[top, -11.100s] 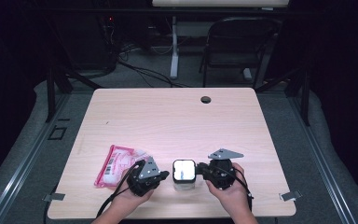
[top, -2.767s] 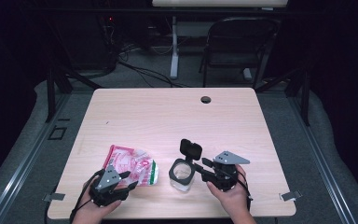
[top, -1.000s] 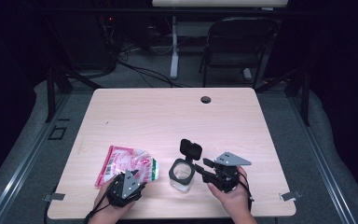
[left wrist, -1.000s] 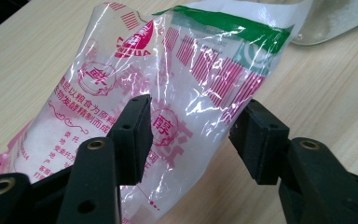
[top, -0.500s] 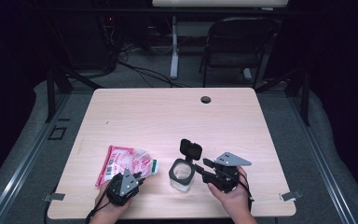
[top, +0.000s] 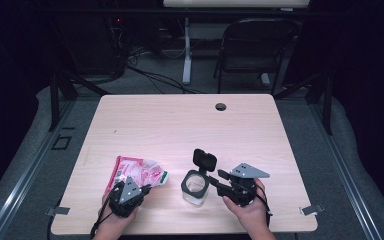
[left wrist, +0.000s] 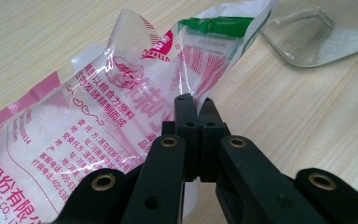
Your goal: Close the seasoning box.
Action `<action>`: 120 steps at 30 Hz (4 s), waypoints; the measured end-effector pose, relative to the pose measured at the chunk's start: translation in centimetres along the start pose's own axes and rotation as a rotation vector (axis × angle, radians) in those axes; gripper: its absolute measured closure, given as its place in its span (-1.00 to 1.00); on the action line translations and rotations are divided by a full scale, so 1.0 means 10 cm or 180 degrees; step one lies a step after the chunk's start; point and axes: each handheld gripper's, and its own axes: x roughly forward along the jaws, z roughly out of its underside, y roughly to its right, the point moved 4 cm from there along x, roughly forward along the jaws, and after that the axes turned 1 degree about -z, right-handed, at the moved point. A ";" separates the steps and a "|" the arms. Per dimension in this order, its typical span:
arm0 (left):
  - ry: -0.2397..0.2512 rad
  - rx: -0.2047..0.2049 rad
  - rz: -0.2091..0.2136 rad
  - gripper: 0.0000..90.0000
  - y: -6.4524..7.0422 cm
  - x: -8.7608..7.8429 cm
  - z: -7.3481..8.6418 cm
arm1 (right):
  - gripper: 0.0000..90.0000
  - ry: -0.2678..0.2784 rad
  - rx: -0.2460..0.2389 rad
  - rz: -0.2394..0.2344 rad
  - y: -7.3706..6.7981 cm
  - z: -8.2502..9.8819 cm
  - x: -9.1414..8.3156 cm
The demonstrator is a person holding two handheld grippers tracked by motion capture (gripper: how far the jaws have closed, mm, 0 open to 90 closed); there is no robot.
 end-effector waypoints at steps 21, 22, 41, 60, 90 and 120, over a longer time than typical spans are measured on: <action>0.0250 -0.0270 0.0052 1.00 -0.19 -0.25 -0.11 | 0.30 0.0009 -0.0012 0.0007 0.00 0.00 -0.01; 0.0290 -0.0303 0.0045 1.00 -0.22 -0.28 -0.12 | 0.29 0.0013 -0.0009 0.0005 0.00 0.00 -0.01; 0.0597 -0.0512 -0.0207 1.00 -0.61 -0.68 -0.26 | 0.29 0.0054 0.0015 0.0034 0.02 -0.01 -0.03; 0.0584 -0.0369 -0.0322 1.00 -0.86 -0.85 -0.63 | 0.29 0.0089 0.0073 0.0057 0.05 -0.03 -0.05; 0.0771 -0.0143 0.0544 1.00 -0.35 -0.65 -0.97 | 0.25 0.0206 0.0120 0.0009 0.09 -0.14 -0.19; 0.0563 -0.0351 0.0970 1.00 -0.17 -0.48 -0.48 | 0.13 0.0064 -0.0379 -0.0706 -0.60 -0.58 0.11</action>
